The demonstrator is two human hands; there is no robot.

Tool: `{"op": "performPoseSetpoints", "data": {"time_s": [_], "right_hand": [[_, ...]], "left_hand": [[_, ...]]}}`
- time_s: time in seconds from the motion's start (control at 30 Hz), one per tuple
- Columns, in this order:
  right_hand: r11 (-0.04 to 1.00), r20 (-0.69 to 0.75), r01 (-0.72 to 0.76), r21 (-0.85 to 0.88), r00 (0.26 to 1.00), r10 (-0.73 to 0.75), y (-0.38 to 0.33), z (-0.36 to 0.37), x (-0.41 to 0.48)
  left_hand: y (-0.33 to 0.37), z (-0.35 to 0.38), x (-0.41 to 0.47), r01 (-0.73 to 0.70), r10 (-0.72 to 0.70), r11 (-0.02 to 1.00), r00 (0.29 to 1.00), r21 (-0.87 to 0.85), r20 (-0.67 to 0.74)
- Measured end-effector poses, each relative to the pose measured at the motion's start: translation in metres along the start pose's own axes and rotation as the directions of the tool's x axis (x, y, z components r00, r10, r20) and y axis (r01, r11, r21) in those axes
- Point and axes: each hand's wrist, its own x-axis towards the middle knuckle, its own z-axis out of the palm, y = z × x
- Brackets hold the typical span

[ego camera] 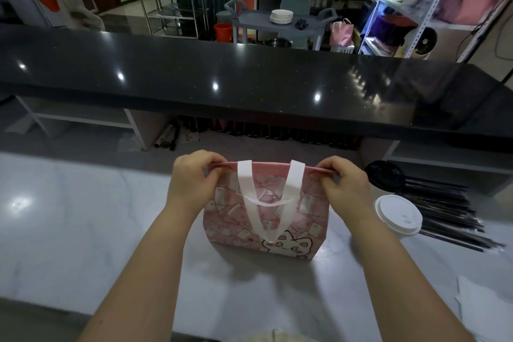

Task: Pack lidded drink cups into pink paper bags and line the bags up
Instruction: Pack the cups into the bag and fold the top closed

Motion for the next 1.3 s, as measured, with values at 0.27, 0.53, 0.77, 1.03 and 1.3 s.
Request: {"op": "performPoseSetpoints", "data": {"time_s": [0.27,0.53,0.77,1.03,1.3], "right_hand": [[0.992,0.133,-0.109,0.069,0.986,0.099,-0.016,-0.02,0.009],[0.864,0.275,0.266,-0.429,0.949,-0.155,-0.059,0.021,0.027],[0.871,0.185,0.308,-0.383,0.949,-0.255,-0.048,0.028,0.019],[0.943,0.208,0.132,-0.305,0.976,-0.069,-0.016,0.003,0.021],[0.998,0.005,0.015,-0.054,1.0,-0.014,0.006,0.003,0.013]], "left_hand": [[0.011,-0.017,0.005,0.023,-0.016,0.996,0.997,-0.087,0.07],[0.069,0.038,0.022,-0.227,0.149,0.911,0.96,0.345,0.237],[0.06,0.045,0.013,-0.218,0.166,0.905,0.972,0.365,0.167],[0.038,0.022,0.014,-0.122,0.064,0.919,0.985,0.375,0.163],[0.017,0.003,0.008,-0.114,0.093,0.959,0.991,0.258,0.092]]}}
